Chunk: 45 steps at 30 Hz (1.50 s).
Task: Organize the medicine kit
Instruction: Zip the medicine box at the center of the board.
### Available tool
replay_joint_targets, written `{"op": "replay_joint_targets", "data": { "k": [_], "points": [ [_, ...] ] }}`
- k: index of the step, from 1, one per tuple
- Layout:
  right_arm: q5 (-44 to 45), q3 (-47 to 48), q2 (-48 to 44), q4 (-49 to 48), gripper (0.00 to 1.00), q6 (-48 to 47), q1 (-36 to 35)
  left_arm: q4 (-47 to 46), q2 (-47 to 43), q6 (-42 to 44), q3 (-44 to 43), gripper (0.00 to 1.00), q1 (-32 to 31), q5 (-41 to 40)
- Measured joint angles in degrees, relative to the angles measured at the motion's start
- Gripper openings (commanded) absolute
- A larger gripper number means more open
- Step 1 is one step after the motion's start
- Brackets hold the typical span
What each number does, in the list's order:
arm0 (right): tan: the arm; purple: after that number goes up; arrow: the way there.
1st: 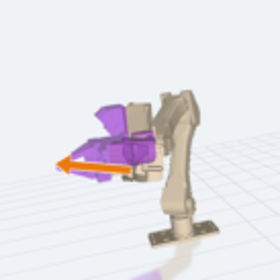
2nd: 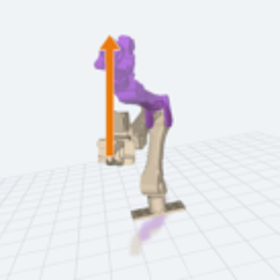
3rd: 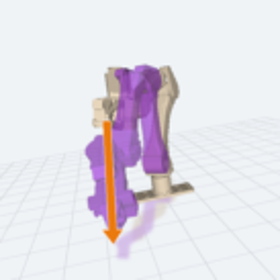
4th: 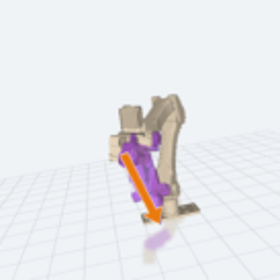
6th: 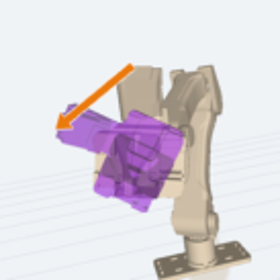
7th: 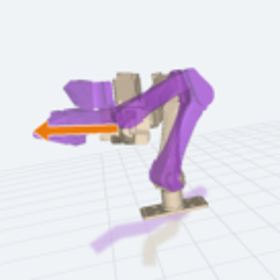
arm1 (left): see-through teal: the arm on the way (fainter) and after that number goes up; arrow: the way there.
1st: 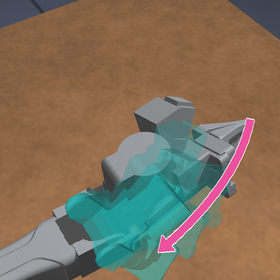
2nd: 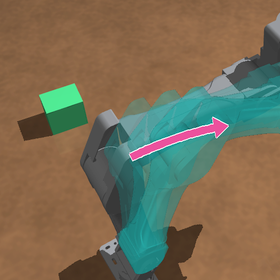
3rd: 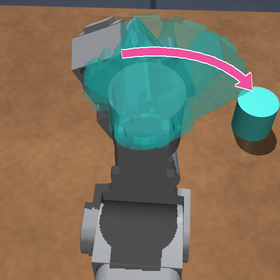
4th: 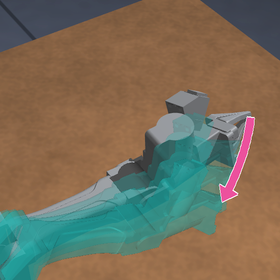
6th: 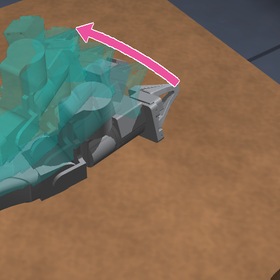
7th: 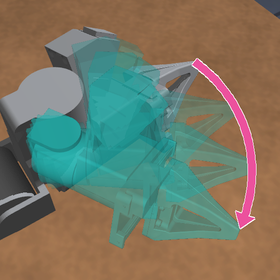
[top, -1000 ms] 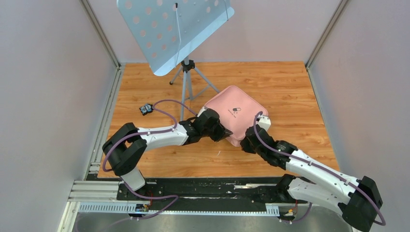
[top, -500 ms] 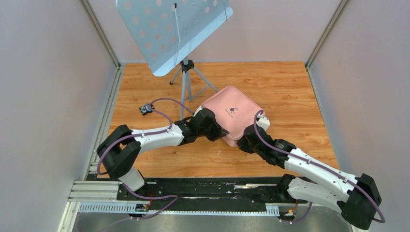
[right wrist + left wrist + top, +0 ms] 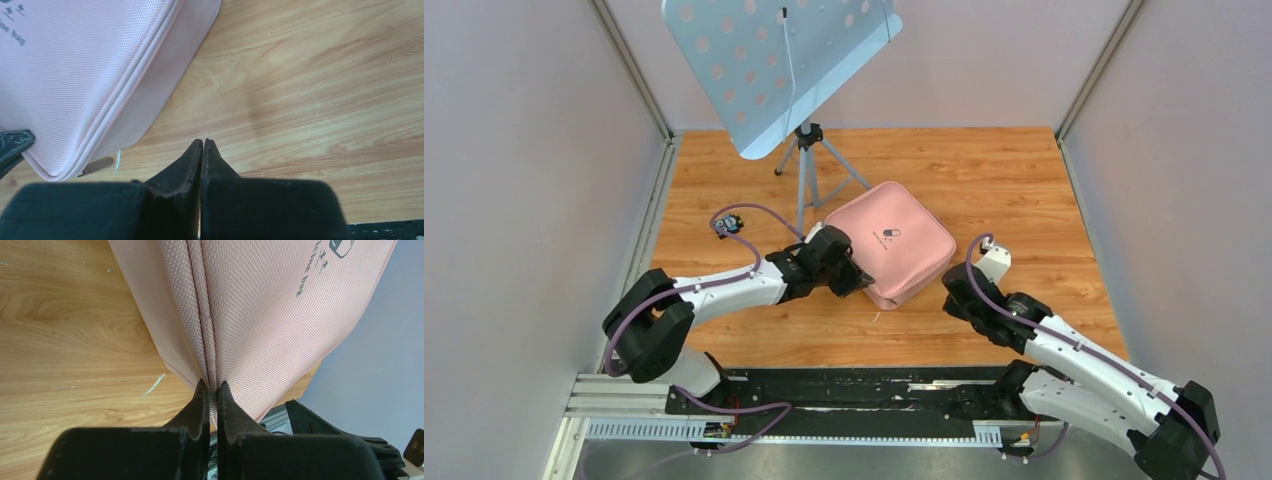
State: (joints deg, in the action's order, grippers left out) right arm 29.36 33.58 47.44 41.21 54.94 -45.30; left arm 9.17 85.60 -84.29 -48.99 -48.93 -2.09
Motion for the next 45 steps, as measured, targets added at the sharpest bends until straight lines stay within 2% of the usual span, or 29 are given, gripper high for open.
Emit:
{"op": "replay_joint_targets", "data": {
  "k": [2, 6, 8, 10, 13, 16, 18, 22, 25, 27, 28, 29, 30, 32, 36, 39, 41, 45],
  "points": [
    [-0.04, 0.00, 0.83, 0.26, 0.34, -0.04, 0.00, 0.00, 0.00, 0.31, 0.00, 0.00, 0.00, 0.00],
    [0.15, 0.13, 0.13, 0.07, 0.57, -1.86, 1.09, 0.17, -0.22, 1.60, 0.00, 0.00, 0.00, -0.33],
    [-1.40, 0.55, -1.55, -0.98, 0.66, -4.63, 4.70, 0.42, -0.39, 2.56, -0.02, 0.00, 0.02, -0.55],
    [-4.48, 1.38, -3.34, -3.26, 0.68, -8.44, 11.47, 0.70, -0.42, 3.52, -0.17, 0.00, 0.11, -0.55],
    [-14.32, 4.11, -2.69, -8.48, 0.67, -15.10, 24.83, 1.18, -0.35, 5.53, -0.61, 0.00, 0.26, -0.50],
    [-30.51, 8.02, 5.64, -14.82, 0.66, -20.79, 37.81, 2.23, 0.74, 9.16, -2.23, 0.00, 0.46, 0.20],
    [-39.89, 10.32, 13.18, -18.27, 0.66, -23.50, 43.39, 3.50, 2.64, 12.50, -4.76, 0.00, 0.70, 1.14],
    [-52.50, 12.00, 25.92, -22.03, 0.65, -27.32, 48.33, 3.87, 7.80, 19.34, -10.40, 0.00, 1.49, 4.26],
    [-56.59, 12.02, 29.46, -22.40, 0.65, -29.79, 48.46, 4.44, 10.67, 23.98, -13.88, 0.00, 1.68, 5.99],
    [-56.96, 12.02, 29.62, -22.67, 0.65, -30.49, 48.94, 6.25, 12.11, 26.43, -16.26, 0.10, 1.79, 6.34],
    [-56.81, 12.02, 29.51, -22.69, 0.65, -31.04, 49.03, 6.88, 12.72, 27.39, -17.27, 0.22, 1.79, 6.21],
    [-56.50, 11.98, 29.27, -22.67, 0.66, -31.30, 49.11, 7.56, 13.27, 28.35, -18.21, 0.28, 1.79, 6.10],
    [-56.19, 11.93, 28.92, -22.64, 0.67, -31.45, 49.13, 7.98, 13.62, 29.44, -18.84, 0.39, 1.79, 5.92],
    [-55.32, 11.52, 27.12, -22.58, 0.69, -31.23, 49.07, 8.72, 13.88, 32.30, -19.80, 0.49, 1.68, 5.53],
    [-51.15, 10.16, 17.86, -21.05, 0.78, -29.68, 48.65, 9.53, 13.53, 35.98, -20.20, 0.62, 1.31, 4.11],
    [-48.70, 8.31, 10.12, -20.48, 0.80, -27.71, 48.61, 10.88, 12.59, 37.42, -20.20, 0.71, 1.14, 2.97],
    [-48.52, 5.03, 4.15, -20.50, 0.81, -25.11, 48.61, 11.85, 11.61, 38.03, -20.17, 0.76, 0.83, 2.12],
    [-51.65, -1.90, -0.81, -21.44, 0.82, -19.56, 48.61, 12.24, 9.77, 38.66, -20.17, 0.91, 0.55, 1.03]
  ]
}}
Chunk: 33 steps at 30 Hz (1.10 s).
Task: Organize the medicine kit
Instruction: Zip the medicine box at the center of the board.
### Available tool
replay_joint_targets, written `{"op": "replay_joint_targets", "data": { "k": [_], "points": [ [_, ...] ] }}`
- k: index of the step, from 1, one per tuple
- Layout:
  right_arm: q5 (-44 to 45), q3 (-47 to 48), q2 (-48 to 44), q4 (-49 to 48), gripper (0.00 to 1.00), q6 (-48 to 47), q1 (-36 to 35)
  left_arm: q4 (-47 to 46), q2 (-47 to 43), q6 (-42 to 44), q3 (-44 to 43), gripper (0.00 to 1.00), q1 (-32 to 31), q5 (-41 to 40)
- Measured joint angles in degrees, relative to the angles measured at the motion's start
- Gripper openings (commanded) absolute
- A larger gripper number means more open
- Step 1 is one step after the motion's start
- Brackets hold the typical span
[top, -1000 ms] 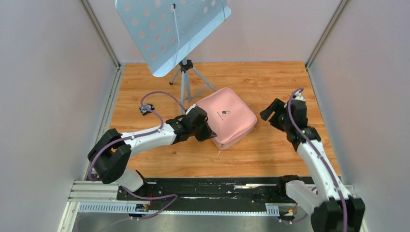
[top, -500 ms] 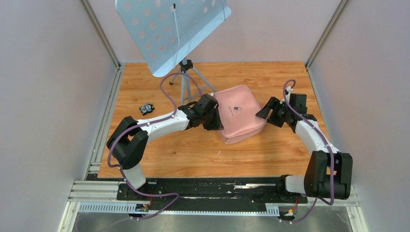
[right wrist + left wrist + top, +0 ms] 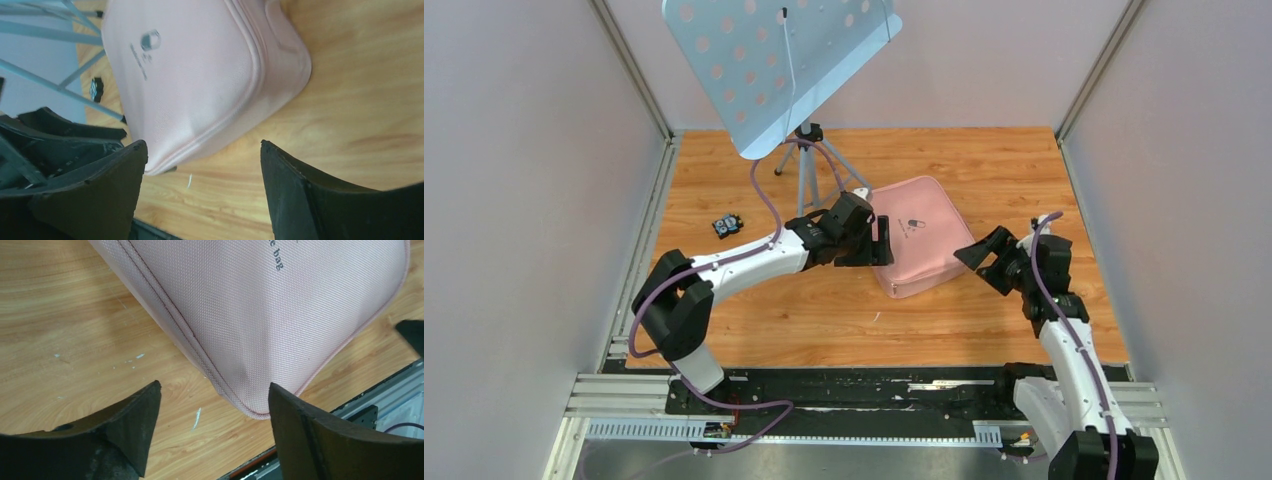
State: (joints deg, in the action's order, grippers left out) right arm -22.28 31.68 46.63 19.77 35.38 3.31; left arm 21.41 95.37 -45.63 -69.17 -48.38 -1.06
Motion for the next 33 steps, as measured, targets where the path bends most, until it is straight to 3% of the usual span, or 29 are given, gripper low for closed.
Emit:
{"op": "replay_joint_targets", "data": {
  "k": [6, 15, 27, 33],
  "points": [
    [-7.28, -6.23, 4.70, -4.44, 0.83, 6.54, -1.60, -0.90, -0.35, 0.48, 0.20, 0.94, 0.02, -0.26],
    [-8.41, 0.63, 13.05, -8.09, 0.83, 6.29, -2.91, -1.66, -1.42, 1.68, 1.25, 0.94, 0.02, 0.11],
    [-7.56, 6.56, 19.76, -6.82, 0.84, 3.32, -2.89, -3.08, -1.95, 2.54, 2.49, 0.96, 0.02, 1.84],
    [0.24, 8.33, 15.89, -1.42, 0.90, 0.13, -3.08, -3.04, -1.88, 2.51, 2.49, 0.97, 0.02, 2.32]
  ]
}}
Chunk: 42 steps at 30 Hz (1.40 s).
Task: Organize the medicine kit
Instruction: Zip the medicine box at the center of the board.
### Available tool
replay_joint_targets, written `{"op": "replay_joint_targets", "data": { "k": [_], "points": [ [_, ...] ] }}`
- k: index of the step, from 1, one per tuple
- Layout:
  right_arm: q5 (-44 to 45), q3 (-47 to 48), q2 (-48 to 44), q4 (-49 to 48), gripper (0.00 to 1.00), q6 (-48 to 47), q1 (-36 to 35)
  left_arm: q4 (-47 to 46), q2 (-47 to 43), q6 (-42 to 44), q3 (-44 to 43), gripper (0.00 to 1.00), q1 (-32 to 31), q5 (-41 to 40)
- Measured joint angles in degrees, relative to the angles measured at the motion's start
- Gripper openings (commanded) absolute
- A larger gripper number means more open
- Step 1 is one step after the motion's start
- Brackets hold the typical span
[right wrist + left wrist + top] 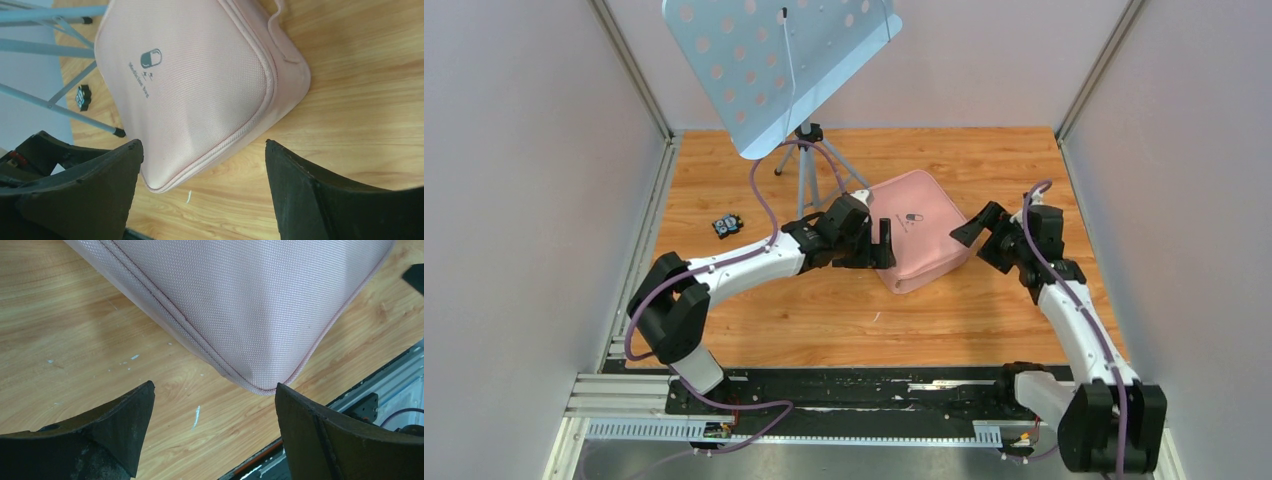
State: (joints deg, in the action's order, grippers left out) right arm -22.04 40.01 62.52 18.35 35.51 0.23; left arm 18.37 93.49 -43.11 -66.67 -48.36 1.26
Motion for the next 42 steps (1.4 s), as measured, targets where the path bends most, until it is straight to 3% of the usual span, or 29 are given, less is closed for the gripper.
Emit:
{"op": "replay_joint_targets", "data": {
  "k": [4, 7, 9, 12, 16, 20, 26, 32, 42],
  "points": [
    [5.42, -1.22, -10.01, 1.57, 0.88, -1.49, -2.89, -0.09, 0.44, -0.04, -0.02, 0.97, 0.44, 0.46],
    [10.62, -3.45, -15.96, 1.36, 0.81, -1.99, -12.90, -0.52, 0.85, -0.33, -0.02, 0.97, 1.38, 1.88],
    [16.04, -6.27, -18.16, 1.14, 0.70, -1.62, -22.21, -1.11, 1.03, -0.63, -0.02, 0.97, 2.19, 2.91],
    [24.00, -11.61, -19.06, 0.35, 0.63, 0.87, -33.92, -2.08, 1.40, -1.38, -0.02, 0.96, 3.28, 4.46],
    [35.32, -18.34, -17.86, -1.44, 0.64, 4.24, -46.34, -3.56, 2.36, -1.97, -0.02, 0.96, 4.50, 6.23],
    [45.22, -18.51, -9.66, -6.60, 0.64, 4.92, -54.77, -4.26, 4.31, -2.43, -0.31, 0.96, 5.46, 7.61],
    [52.59, -14.64, 2.62, -13.05, 0.55, 4.07, -57.59, -4.44, 6.19, -2.89, -0.98, 0.96, 6.10, 8.81],
    [55.47, -12.96, 4.11, -17.57, 0.41, 3.52, -57.81, -4.52, 6.32, -3.02, -1.44, 0.96, 6.29, 9.70],
    [57.16, -11.32, 7.61, -18.47, 0.29, 3.61, -57.94, -5.09, 6.88, -3.02, -1.44, 0.95, 6.84, 10.34]
  ]
}}
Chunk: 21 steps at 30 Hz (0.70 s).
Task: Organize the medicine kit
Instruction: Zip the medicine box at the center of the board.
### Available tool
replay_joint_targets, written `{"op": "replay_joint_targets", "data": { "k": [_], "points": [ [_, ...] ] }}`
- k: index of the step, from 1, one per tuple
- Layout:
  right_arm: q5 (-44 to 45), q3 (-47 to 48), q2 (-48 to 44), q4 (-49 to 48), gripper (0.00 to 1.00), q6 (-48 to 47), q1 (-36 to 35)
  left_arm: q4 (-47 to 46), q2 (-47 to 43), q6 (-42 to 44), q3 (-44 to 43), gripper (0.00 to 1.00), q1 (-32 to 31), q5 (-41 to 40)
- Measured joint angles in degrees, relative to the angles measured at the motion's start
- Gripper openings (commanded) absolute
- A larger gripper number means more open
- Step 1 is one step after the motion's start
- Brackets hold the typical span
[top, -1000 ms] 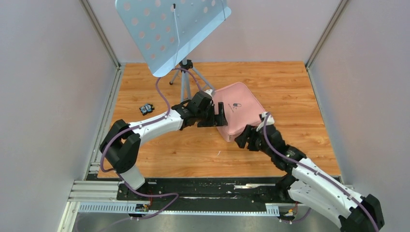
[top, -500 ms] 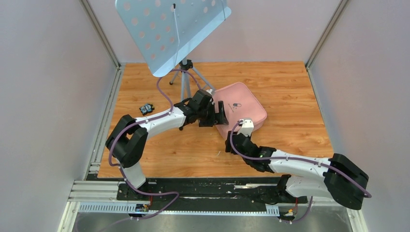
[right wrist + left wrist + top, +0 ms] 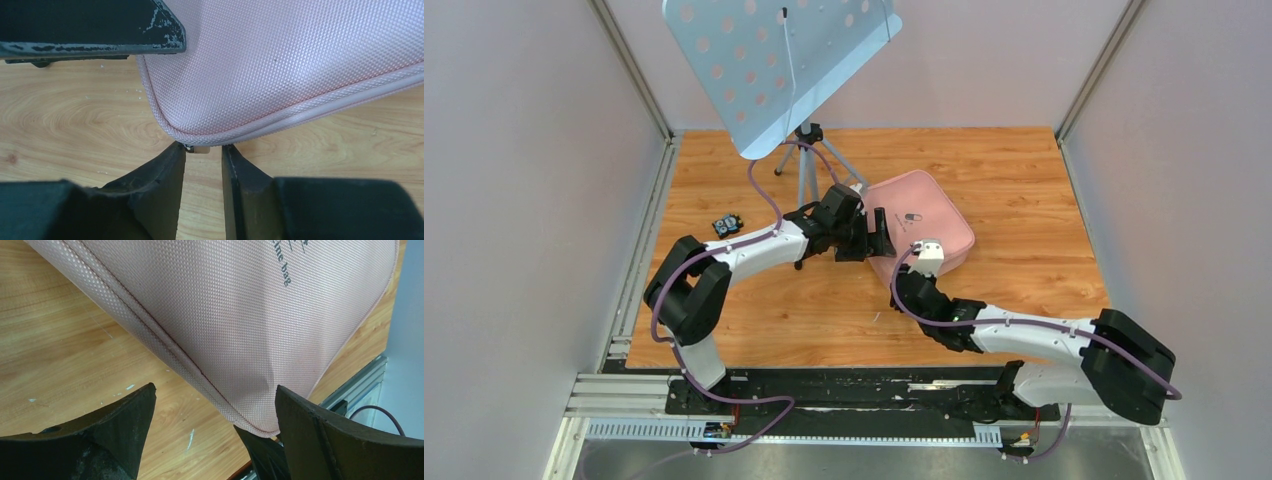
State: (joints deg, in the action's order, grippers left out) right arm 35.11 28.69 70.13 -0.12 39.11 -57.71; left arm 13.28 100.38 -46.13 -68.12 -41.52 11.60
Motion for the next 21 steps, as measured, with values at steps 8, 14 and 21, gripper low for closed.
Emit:
{"op": "replay_joint_targets", "data": {
  "k": [8, 14, 21],
  "points": [
    [0.44, 0.22, 0.33, 0.37, 0.16, 1.11, 0.00, -0.39, 0.04, -0.02, 0.00, 0.96, 0.00, 0.20],
    [0.57, 1.18, 1.27, 0.79, 0.22, 3.04, -0.11, -0.52, 0.31, -0.02, 0.00, 0.96, 0.04, 0.35],
    [0.48, 1.95, 1.95, 1.07, 0.24, 4.42, -0.28, -0.55, 0.37, -0.02, 0.00, 0.96, 0.04, 0.37]
  ]
}}
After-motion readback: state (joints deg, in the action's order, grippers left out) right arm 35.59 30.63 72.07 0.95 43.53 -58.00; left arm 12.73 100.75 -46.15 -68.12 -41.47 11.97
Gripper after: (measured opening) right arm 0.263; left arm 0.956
